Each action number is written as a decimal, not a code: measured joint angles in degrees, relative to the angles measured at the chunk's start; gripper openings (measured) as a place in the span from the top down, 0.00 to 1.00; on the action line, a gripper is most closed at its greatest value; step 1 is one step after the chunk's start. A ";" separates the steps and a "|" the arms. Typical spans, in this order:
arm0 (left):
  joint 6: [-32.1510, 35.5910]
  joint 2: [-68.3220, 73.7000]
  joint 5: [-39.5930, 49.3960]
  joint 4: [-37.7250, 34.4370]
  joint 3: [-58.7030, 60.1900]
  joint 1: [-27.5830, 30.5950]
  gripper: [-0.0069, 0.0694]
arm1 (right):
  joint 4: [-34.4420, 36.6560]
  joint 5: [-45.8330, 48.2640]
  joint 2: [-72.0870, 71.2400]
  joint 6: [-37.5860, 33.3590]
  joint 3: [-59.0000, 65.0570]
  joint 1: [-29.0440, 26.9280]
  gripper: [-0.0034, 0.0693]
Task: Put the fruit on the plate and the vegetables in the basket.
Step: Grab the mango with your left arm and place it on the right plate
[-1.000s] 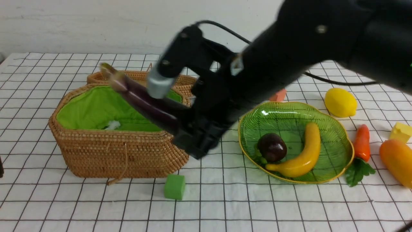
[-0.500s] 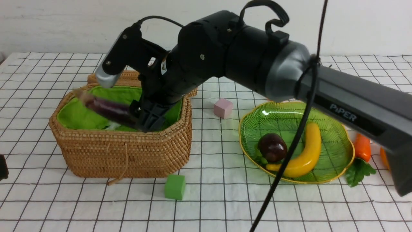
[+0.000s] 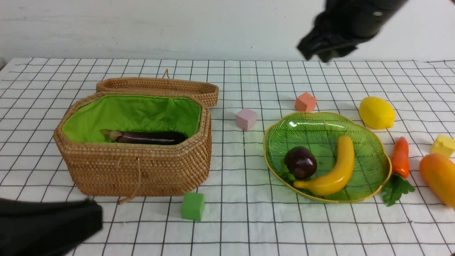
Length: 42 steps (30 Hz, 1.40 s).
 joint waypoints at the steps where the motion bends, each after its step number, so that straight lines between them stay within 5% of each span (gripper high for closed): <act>1: 9.34 1.22 0.38 -7.91 0.00 0.00 0.93 | 2.04 0.23 -2.29 3.47 5.52 -5.33 0.88; 7: 31.82 2.06 0.36 -28.13 0.00 0.00 0.93 | 4.22 -0.10 -4.55 12.27 21.95 -20.98 0.88; 12: 43.37 2.06 0.43 -36.11 0.00 0.00 0.93 | 4.87 -5.87 -1.75 13.21 30.51 -32.67 0.62; 14: 44.90 2.06 0.48 -36.87 0.00 0.00 0.93 | 5.20 -9.99 1.41 10.74 31.83 -36.92 0.40; 16: 45.10 2.06 0.48 -36.93 0.00 0.00 0.93 | 5.84 -11.76 2.77 9.50 31.96 -38.10 0.32; 18: 45.34 2.06 0.43 -37.05 0.00 0.00 0.93 | 8.52 -16.38 6.50 5.35 32.08 -39.75 0.13; 21: 45.34 2.06 0.43 -37.15 0.00 0.00 0.93 | 9.84 -22.11 9.97 0.90 32.08 -39.90 0.03; 34: 44.94 2.06 0.43 -37.15 0.00 0.00 0.93 | 9.61 -25.67 16.43 -3.49 32.08 -40.00 0.18; 42: 30.74 2.06 -2.85 -23.50 0.00 0.00 0.93 | 18.95 -21.95 3.28 -0.03 32.21 -35.53 0.18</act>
